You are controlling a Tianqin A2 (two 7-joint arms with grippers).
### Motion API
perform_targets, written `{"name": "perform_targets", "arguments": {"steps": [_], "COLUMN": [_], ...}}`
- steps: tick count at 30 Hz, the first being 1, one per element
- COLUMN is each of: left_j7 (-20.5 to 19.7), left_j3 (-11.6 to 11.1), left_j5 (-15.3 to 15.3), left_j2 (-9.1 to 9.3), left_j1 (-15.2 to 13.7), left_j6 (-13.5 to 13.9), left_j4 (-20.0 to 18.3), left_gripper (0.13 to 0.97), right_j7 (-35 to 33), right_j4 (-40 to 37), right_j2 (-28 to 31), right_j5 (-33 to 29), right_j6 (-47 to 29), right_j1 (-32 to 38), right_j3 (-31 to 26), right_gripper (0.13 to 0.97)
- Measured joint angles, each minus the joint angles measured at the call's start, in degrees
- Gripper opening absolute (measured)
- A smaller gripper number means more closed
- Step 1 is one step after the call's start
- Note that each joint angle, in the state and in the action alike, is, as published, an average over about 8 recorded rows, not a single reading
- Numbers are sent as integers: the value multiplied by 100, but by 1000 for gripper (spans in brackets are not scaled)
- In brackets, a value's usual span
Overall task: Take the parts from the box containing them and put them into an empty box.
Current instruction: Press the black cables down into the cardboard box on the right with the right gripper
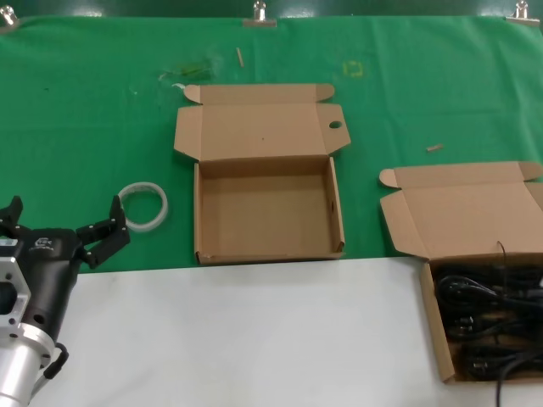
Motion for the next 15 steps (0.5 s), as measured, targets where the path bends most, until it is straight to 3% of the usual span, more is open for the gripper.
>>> {"name": "perform_targets", "arguments": {"steps": [15], "left_j7": [0], "left_j3": [0], "left_j5": [0], "left_j2": [0], "left_j1": [0], "left_j6": [0], "left_j4": [0], "left_gripper": [966], "right_j7": [668], "right_j4": [-414], "right_j2": [-280], "right_j5": [0], "right_j6": [-347], "right_j1": [25], "right_j3": [-417], "right_gripper": [966]}}
